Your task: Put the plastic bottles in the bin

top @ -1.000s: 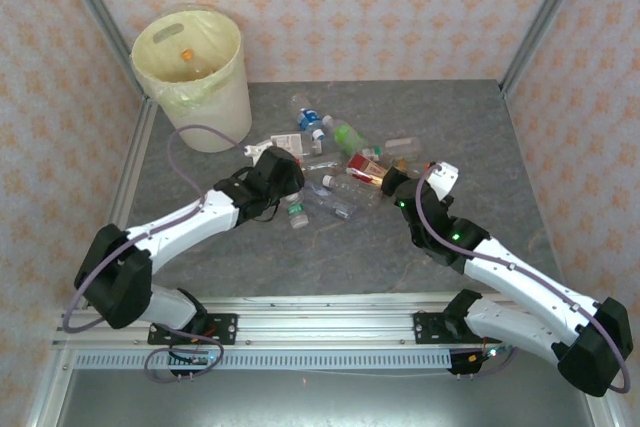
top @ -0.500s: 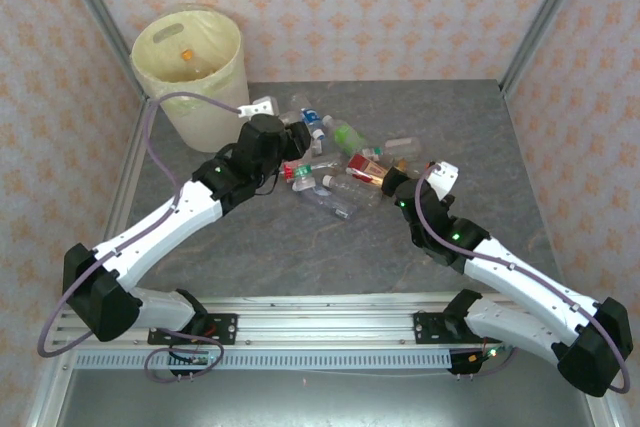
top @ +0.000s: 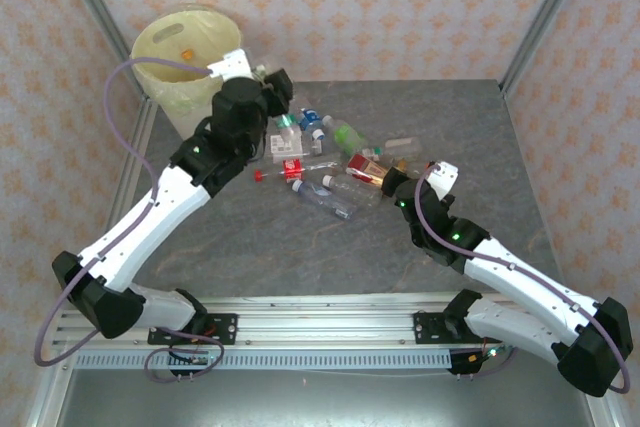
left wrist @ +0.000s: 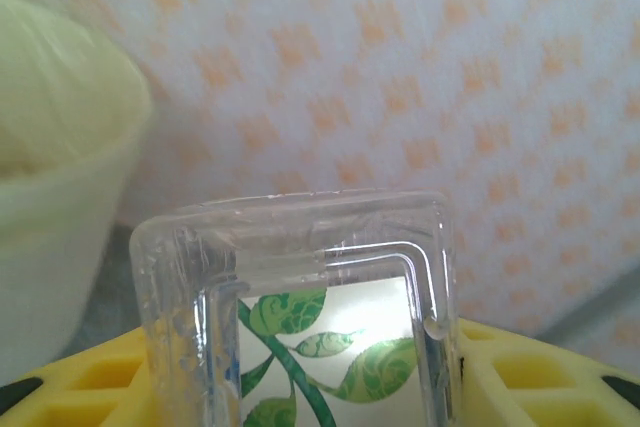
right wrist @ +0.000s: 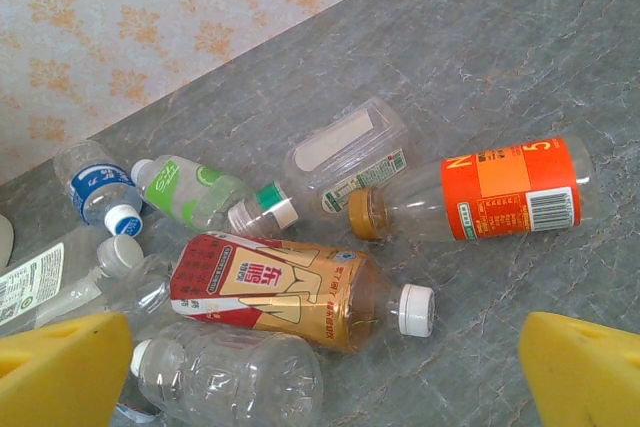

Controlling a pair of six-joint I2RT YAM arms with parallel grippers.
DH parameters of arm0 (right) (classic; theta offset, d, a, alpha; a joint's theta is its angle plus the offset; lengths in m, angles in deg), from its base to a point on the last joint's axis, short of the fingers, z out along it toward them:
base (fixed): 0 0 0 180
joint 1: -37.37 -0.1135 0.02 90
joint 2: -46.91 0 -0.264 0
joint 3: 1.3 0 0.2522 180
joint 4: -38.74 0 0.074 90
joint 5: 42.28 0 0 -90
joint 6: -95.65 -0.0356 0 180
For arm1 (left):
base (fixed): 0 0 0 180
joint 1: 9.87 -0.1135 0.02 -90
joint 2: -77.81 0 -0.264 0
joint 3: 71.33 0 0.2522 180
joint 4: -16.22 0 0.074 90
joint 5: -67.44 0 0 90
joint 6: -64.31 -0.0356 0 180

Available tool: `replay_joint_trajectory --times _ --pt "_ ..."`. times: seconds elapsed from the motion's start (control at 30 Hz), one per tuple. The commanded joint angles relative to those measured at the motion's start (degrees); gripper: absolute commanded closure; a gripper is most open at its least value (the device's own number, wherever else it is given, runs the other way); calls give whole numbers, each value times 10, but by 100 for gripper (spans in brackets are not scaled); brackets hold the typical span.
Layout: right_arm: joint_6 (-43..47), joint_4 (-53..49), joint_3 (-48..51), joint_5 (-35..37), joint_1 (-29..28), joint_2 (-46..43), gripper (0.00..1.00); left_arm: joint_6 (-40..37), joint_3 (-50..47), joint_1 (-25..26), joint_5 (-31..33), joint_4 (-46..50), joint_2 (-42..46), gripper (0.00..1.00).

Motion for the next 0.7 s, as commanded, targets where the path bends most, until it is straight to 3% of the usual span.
replay_joint_trajectory --times 0.0,0.4,0.57,0.67 --pt "10 4 4 23 4 -8 1 9 54 -52 33 16 -35 64" --pt "-6 -13 22 23 4 -34 1 21 196 -180 30 41 -124 63" --pt "-16 -14 24 22 4 -34 1 68 226 -216 85 13 -153 63" --pt "-22 -14 23 24 4 -35 1 58 229 -222 141 -30 -170 63"
